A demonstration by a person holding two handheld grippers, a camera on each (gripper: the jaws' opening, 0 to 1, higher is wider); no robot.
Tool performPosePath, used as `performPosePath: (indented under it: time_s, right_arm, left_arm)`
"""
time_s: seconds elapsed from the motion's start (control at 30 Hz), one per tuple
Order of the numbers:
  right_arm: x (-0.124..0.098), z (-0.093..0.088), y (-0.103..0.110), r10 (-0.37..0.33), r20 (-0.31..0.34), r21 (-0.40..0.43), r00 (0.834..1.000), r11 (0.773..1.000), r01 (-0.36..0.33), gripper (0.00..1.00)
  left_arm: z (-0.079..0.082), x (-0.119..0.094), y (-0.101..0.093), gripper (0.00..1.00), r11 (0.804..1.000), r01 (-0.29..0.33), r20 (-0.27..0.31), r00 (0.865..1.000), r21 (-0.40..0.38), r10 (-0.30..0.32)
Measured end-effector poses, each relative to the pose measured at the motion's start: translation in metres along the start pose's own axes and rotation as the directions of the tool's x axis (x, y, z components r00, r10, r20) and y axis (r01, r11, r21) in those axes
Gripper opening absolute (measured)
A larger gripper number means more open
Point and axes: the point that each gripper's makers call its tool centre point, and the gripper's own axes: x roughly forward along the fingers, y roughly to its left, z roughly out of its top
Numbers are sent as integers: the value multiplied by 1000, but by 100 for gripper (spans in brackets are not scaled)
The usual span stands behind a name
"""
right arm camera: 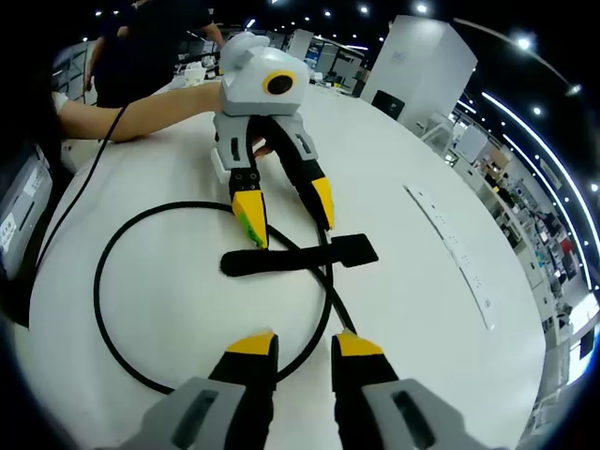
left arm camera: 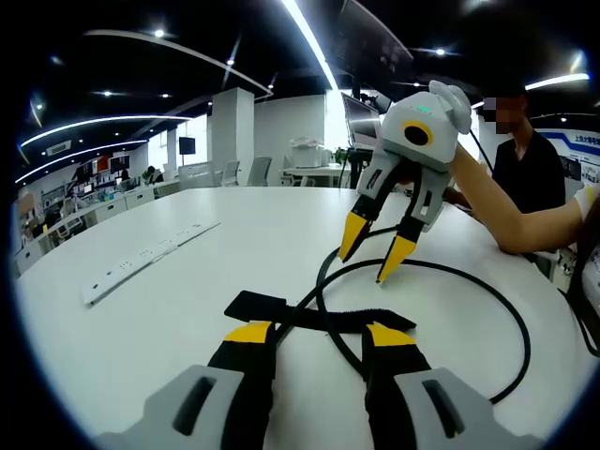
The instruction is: Find the charging cable on the desk, coil it up and secure with Velcro.
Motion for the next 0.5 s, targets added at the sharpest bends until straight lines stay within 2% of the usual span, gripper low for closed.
performPosePath:
  time_s: [0.13,0.3,0.43,0.5]
  right_arm:
    - [0,-1,4,13,-1,19,1000,1000,-13,20]
    - [-1,-1,6,23,4,21,1000,999,-23,20]
    - [-2,-2,8,28,5,28,1000,999,-28,19]
    - [-2,-3,7,21,-5,22,1000,1000,-21,16]
  left_arm:
    - [0,-1,1,36,1000,7,19,1000,1,-7]
    - [0,-2,1,36,1000,16,53,998,10,-16]
    - [0,-3,2,36,1000,29,97,995,0,-29]
    - [1,-2,2,36,1000,29,95,995,3,-29]
